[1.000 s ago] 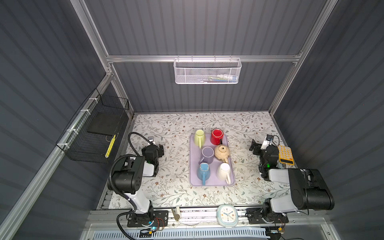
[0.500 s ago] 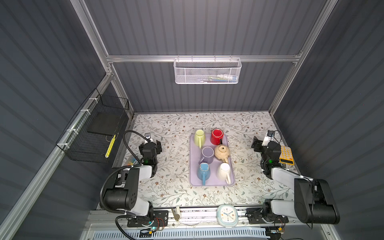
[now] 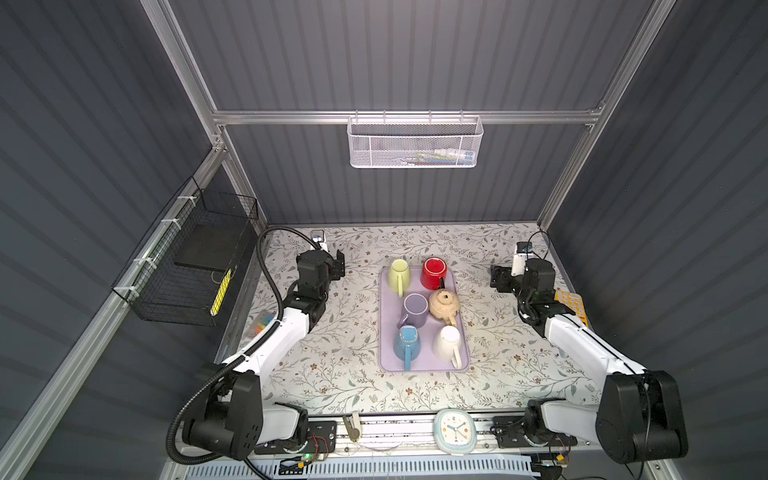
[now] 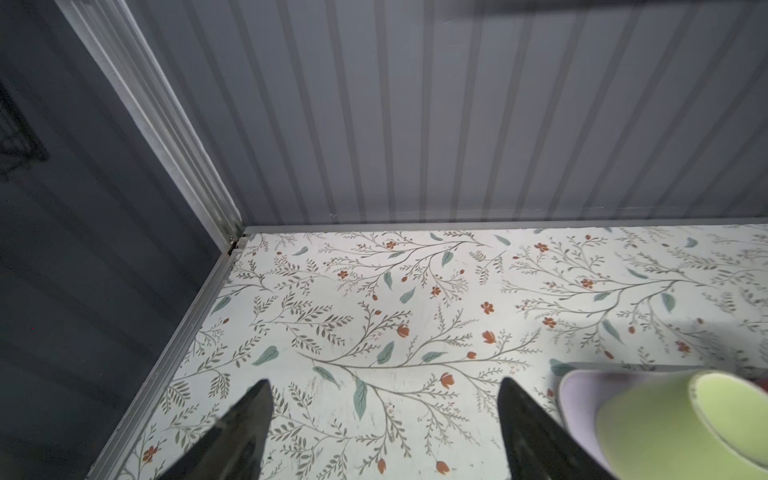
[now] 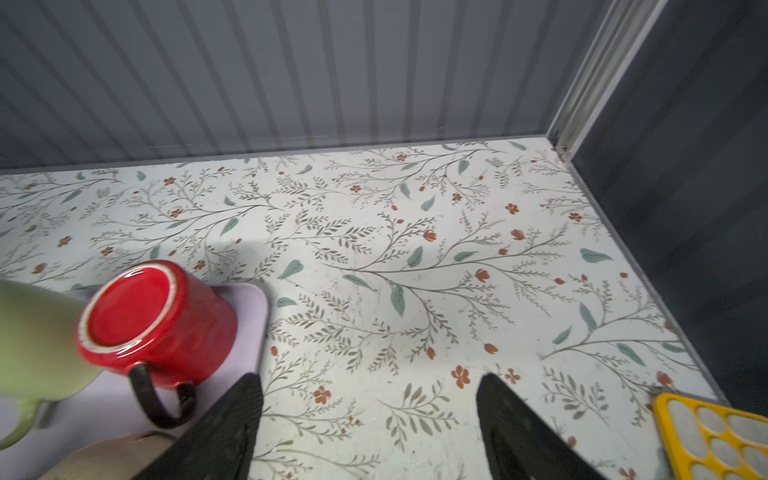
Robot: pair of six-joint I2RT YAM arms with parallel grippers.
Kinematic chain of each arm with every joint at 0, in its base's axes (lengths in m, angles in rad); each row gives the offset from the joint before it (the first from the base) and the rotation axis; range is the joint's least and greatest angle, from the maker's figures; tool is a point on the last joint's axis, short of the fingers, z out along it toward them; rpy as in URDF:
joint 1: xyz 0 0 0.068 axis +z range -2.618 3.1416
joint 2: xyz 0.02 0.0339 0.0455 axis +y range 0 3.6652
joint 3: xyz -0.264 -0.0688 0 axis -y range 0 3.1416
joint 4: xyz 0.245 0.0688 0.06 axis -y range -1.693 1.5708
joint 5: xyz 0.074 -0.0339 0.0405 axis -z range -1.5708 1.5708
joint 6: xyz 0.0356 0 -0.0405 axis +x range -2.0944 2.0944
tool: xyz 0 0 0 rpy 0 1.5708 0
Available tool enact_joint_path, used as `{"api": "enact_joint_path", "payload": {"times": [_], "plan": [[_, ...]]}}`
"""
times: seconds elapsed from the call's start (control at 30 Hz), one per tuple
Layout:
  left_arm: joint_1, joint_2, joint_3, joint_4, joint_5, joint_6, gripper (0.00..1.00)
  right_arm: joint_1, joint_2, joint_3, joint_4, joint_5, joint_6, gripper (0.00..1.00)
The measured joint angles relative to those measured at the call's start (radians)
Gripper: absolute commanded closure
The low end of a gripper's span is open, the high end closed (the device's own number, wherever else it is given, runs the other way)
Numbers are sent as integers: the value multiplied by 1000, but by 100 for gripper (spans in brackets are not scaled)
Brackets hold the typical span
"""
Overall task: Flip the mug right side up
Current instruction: 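Move the right gripper over the red mug while the left arm advances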
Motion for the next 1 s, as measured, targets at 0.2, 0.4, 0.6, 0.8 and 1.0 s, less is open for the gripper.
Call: {"api": "enact_joint_path", "payload": {"times": [0.2,0.4,0.6,0.8,1.0], "plan": [[-23,-2,116,-232,149,6,15,59,2,109,-182,-40,3,23],[-49,-2,136,-364,289,51,15,122,60,252,-330,-56,-1,25],[-96,-2,130,-402,356,93,15,188,171,378,-464,-77,-12,28],[-110,-3,108,-405,404,106,15,254,311,501,-573,-80,-27,30],[-110,-14,90,-407,420,109,15,281,425,580,-618,-85,-22,34]]}}
